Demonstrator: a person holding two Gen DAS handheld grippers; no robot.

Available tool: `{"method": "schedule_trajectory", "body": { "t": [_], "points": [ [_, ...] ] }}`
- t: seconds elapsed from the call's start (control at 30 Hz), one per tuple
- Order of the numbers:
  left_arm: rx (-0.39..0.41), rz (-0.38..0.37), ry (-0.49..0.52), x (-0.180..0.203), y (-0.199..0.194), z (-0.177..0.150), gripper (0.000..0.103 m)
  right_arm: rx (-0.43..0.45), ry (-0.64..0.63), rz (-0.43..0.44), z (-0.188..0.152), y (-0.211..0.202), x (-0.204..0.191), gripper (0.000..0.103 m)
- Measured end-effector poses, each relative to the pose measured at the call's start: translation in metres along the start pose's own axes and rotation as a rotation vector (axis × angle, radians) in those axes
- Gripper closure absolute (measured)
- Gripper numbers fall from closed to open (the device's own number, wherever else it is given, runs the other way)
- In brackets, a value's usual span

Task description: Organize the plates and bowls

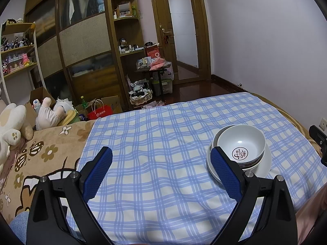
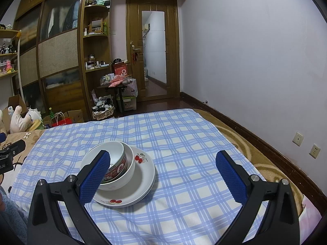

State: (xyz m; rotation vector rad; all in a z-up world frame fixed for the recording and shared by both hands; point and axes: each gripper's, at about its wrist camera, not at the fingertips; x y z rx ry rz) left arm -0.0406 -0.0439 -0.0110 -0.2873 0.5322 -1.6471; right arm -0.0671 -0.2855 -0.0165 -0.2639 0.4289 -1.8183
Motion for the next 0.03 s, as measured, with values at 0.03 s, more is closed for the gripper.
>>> {"method": "schedule_trajectory", "body": {
  "t": [0.03],
  "points": [
    [0.0,0.0,0.002,-0.0001,0.0004,0.0001,0.007,0.001,0.0,0.0,0.0,-0.0007,-0.001,0.0]
  ]
}}
Point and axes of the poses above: each gripper's, at about its wrist camera, not at the fingertips, and y roughly the way its jaws point, x to its right, z to its top, and after that the axes turned 1 degree about -z, right-handed
